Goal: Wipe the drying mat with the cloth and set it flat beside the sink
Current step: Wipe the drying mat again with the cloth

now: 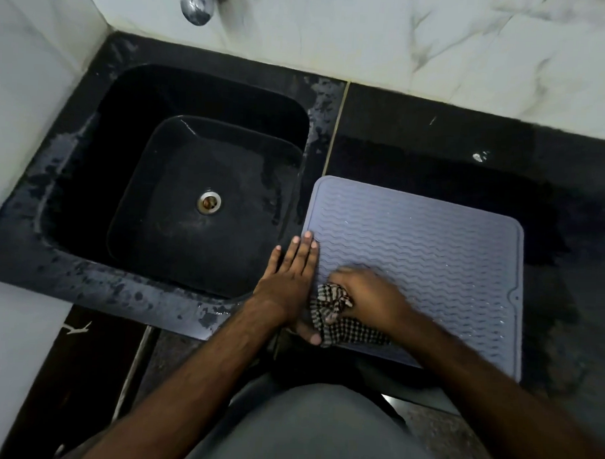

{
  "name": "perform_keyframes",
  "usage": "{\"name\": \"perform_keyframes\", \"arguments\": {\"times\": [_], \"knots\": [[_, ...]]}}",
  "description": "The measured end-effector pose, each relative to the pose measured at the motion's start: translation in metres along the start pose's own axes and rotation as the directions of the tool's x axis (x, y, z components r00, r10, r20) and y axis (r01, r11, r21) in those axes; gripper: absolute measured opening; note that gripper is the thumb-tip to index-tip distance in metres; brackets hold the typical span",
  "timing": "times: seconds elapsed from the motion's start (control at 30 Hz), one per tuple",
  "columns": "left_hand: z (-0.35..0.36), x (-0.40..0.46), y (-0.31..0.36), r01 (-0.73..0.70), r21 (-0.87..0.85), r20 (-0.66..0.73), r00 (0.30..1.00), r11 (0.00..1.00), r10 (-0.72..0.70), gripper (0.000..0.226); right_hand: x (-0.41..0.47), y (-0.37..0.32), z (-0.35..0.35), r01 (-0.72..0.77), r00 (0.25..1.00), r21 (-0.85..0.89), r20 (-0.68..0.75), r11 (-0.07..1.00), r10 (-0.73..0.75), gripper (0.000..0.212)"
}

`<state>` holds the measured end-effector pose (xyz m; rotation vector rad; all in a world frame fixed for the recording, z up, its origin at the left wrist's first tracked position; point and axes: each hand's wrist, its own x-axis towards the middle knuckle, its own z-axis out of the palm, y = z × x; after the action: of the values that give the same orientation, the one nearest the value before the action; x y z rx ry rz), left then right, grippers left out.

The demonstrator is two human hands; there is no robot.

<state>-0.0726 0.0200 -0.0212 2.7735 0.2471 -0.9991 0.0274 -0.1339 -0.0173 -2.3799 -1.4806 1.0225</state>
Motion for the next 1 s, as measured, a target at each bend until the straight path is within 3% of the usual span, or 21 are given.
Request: {"name": "perform_keyframes", "arguments": {"times": [0.13,0.33,0.53,0.6,0.7,0.77,0.83,0.9,1.0], "knots": [[0.005,0.002,0.007,0.039,0.088,-0.012,0.999,0.995,-0.038,0.169,0.006,0.027,-0.005,0.068,0.968,-0.067,-0.237,0.995,-0.082,0.02],[0.005,0.004,0.007,0.028,0.084,0.001,1.0,0.996,-0.029,0.174,0.066,0.069,-0.08,-0.021,0.952,-0.105,-0.306,0.994,-0.012,0.007],[-0.001,-0.001,0.016,0.069,0.045,0.002,0.998,0.997,-0.069,0.169,0.096,0.093,-0.129,-0.216,0.862,-0.098,-0.487,0.971,0.142,0.036],[0.001,-0.001,0.016,0.067,0.004,-0.024,0.997,0.998,-0.067,0.163,0.085,0.082,-0.131,-0.2,0.83,0.021,-0.528,0.979,0.181,0.04],[0.005,-0.002,0.017,-0.015,-0.087,-0.082,0.997,0.996,0.008,0.161,0.037,0.058,-0.124,-0.071,0.875,0.347,-0.429,0.935,0.225,0.038],[0.006,-0.002,0.023,-0.131,-0.256,-0.125,0.987,0.958,0.101,0.159,-0.002,0.044,-0.105,-0.044,0.958,0.42,-0.239,0.907,0.157,0.037],[0.006,0.003,0.029,-0.2,-0.419,-0.192,0.973,0.886,0.129,0.146,-0.028,0.031,-0.073,-0.07,0.996,0.451,-0.019,0.89,0.089,0.041],[0.011,0.009,0.035,-0.223,-0.406,-0.236,0.963,0.886,0.134,0.138,-0.033,0.026,-0.037,-0.081,0.997,0.398,0.049,0.914,0.067,0.047],[0.021,0.012,0.04,-0.193,-0.279,-0.264,0.957,0.941,0.118,0.154,-0.026,0.034,0.0,-0.087,0.987,0.049,-0.131,0.995,0.093,0.045]]}}
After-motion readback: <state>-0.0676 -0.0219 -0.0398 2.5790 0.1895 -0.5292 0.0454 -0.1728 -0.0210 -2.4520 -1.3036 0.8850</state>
